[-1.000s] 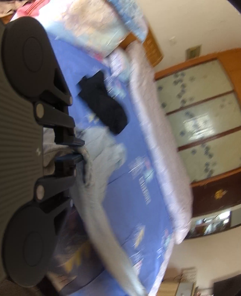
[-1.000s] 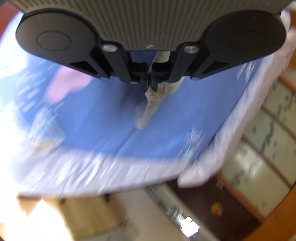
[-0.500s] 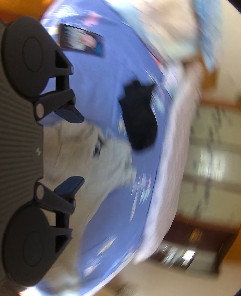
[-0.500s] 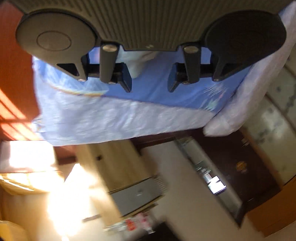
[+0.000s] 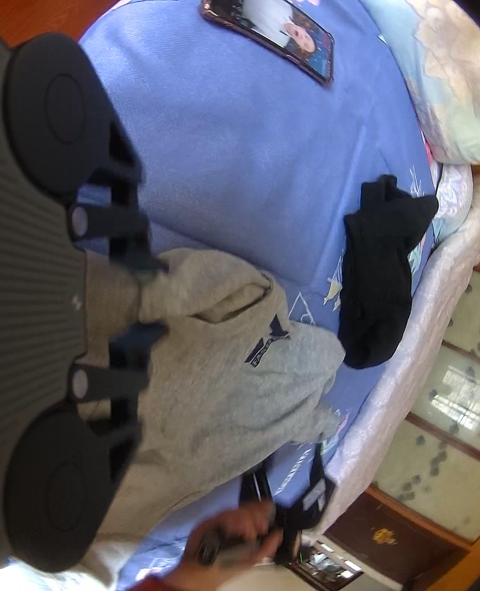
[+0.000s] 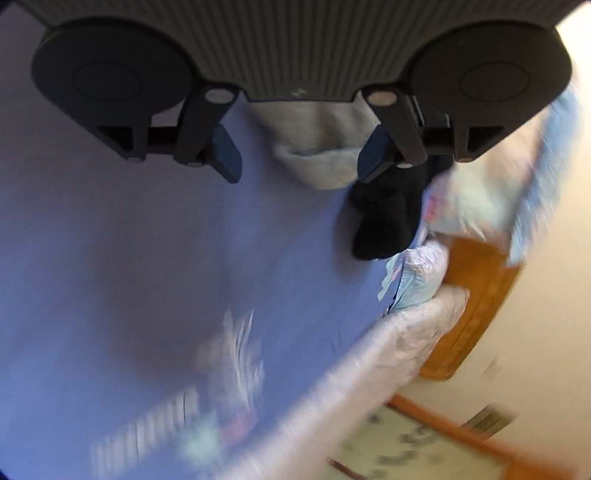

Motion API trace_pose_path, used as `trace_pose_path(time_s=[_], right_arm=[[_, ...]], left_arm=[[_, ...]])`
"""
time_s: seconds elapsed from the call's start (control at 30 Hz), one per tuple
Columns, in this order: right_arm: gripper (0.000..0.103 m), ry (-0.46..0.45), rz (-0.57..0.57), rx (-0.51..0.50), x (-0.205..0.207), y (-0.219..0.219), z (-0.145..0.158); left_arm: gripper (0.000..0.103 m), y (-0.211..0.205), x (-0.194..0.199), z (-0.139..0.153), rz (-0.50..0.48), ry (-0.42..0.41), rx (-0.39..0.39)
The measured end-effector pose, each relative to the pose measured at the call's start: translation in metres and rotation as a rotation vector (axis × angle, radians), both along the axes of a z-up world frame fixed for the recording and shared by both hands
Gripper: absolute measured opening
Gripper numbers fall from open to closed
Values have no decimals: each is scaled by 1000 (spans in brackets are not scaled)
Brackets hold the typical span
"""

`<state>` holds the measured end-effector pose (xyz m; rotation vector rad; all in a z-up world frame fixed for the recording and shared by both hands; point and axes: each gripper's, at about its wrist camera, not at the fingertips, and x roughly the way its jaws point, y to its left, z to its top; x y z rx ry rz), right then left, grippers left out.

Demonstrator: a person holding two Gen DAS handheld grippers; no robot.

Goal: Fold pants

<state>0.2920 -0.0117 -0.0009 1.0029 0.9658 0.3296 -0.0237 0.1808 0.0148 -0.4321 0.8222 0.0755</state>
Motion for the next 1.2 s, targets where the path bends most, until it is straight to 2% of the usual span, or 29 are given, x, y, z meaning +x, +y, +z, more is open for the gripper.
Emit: trace_pose_path(time_s=[0.03, 0.07, 0.1, 0.13, 0.17, 0.23, 0.3, 0.4, 0.53, 0.63, 0.7, 0.77, 0.8, 0.87, 0.9, 0.93, 1.0, 1.03, 1.1, 1.2], right_arm=[[70, 45, 2, -4, 6, 13, -10], [55, 59, 2, -28, 7, 23, -14], [42, 30, 3, -63, 6, 29, -9], [18, 29, 40, -88, 10, 31, -4], [16, 19, 45, -98, 11, 25, 4], [15, -85, 24, -119, 4, 4, 33], [15, -206, -43, -196, -8, -29, 76], [14, -374, -189, -308, -33, -107, 153], [14, -572, -357, -472, -97, -207, 246], [14, -642, -451, -593, -165, -268, 278], [14, -647, -484, -656, -207, -302, 274], [16, -616, -497, -660, -254, -335, 253], [17, -591, -503, -637, -270, -345, 231], [27, -497, -556, -620, -307, -363, 185], [33, -408, -612, -645, -327, -372, 161], [48, -279, -692, -699, -345, -383, 133], [48, 40, -870, -810, -375, -401, 85], [41, 108, -921, -790, -393, -407, 67], [40, 68, -946, -680, -420, -402, 48], [41, -44, -894, -736, -433, -373, 59]], left_arm=[[14, 2, 0, 0, 6, -1, -10], [13, 4, -2, 0, 15, -4, -21], [12, 5, -1, 1, 21, -8, -25], [12, 6, -2, 3, 25, -12, -19], [12, 5, -2, 7, 25, -18, -8], [11, 3, 4, 19, 12, -43, 17], [11, 1, 11, 35, -6, -79, 39], [11, -5, 32, 67, -45, -158, 83], [11, -24, 54, 118, -98, -291, 151], [11, -46, 54, 145, -156, -377, 188], [11, -64, 50, 153, -198, -404, 245], [11, -81, 41, 150, -248, -399, 284], [11, -89, 36, 146, -278, -383, 304], [11, -107, 24, 130, -345, -323, 358], [11, -112, 15, 120, -374, -286, 372], [11, -119, 8, 108, -406, -245, 378], [11, -131, -4, 87, -456, -172, 386], [11, -135, -10, 80, -464, -149, 390], [11, -137, -17, 76, -464, -134, 392], [11, -135, -27, 84, -438, -148, 372]])
